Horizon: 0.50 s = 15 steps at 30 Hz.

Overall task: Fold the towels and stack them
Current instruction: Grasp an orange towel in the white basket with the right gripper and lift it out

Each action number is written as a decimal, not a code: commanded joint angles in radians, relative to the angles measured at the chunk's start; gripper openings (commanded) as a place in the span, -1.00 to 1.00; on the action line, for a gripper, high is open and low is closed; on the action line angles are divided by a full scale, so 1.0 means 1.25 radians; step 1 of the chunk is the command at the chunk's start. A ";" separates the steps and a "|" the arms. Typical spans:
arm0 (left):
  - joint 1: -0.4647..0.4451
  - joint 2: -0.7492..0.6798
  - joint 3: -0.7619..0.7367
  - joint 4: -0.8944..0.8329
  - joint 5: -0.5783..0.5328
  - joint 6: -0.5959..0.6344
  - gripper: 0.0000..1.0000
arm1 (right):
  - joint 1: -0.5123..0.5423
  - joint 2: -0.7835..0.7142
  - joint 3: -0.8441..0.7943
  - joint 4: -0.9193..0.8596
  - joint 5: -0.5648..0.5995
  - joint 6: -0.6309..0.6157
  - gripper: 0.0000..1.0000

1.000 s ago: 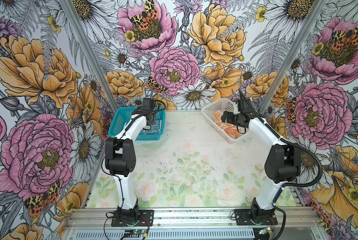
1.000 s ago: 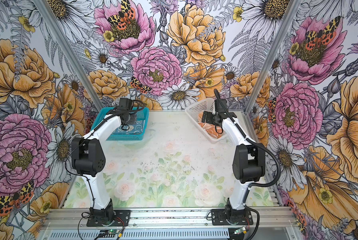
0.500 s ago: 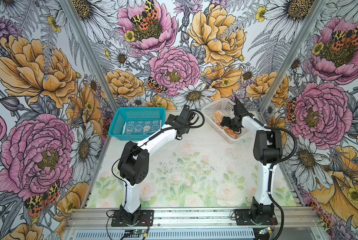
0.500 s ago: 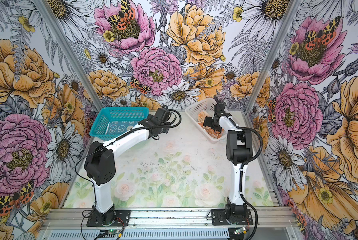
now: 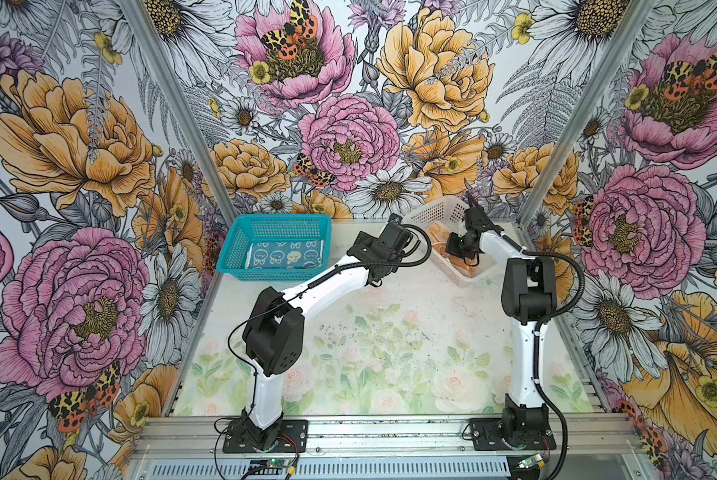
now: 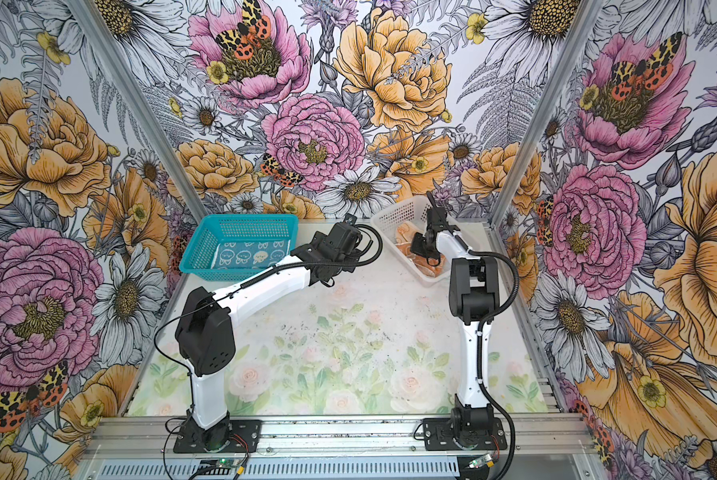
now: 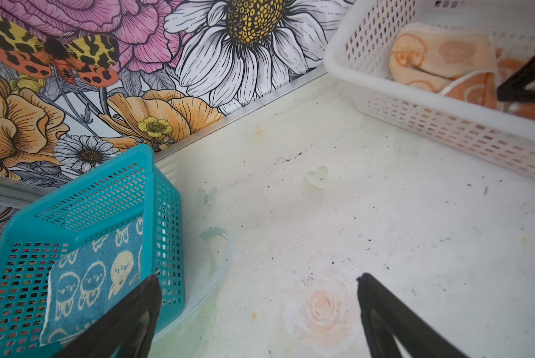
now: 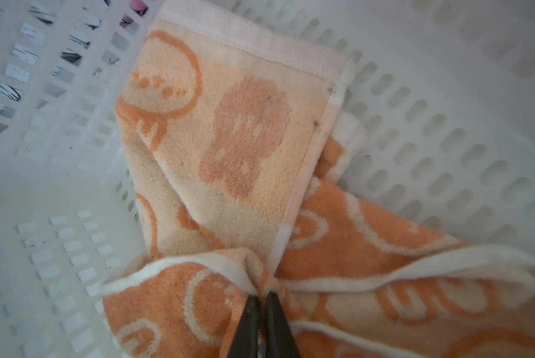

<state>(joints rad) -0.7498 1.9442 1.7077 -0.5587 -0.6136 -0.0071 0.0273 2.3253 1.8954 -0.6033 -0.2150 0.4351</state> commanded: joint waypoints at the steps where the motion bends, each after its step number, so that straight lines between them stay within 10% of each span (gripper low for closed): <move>1: -0.008 -0.019 0.011 0.016 0.005 -0.031 0.98 | -0.001 -0.040 0.026 -0.005 -0.009 -0.001 -0.97; 15: -0.007 -0.124 -0.069 0.017 0.058 -0.120 0.98 | 0.011 -0.246 0.005 -0.051 -0.033 -0.004 -1.00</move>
<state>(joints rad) -0.7563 1.8584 1.6424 -0.5499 -0.5751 -0.1074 0.0296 2.0811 1.8957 -0.6495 -0.2375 0.4324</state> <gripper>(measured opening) 0.987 0.047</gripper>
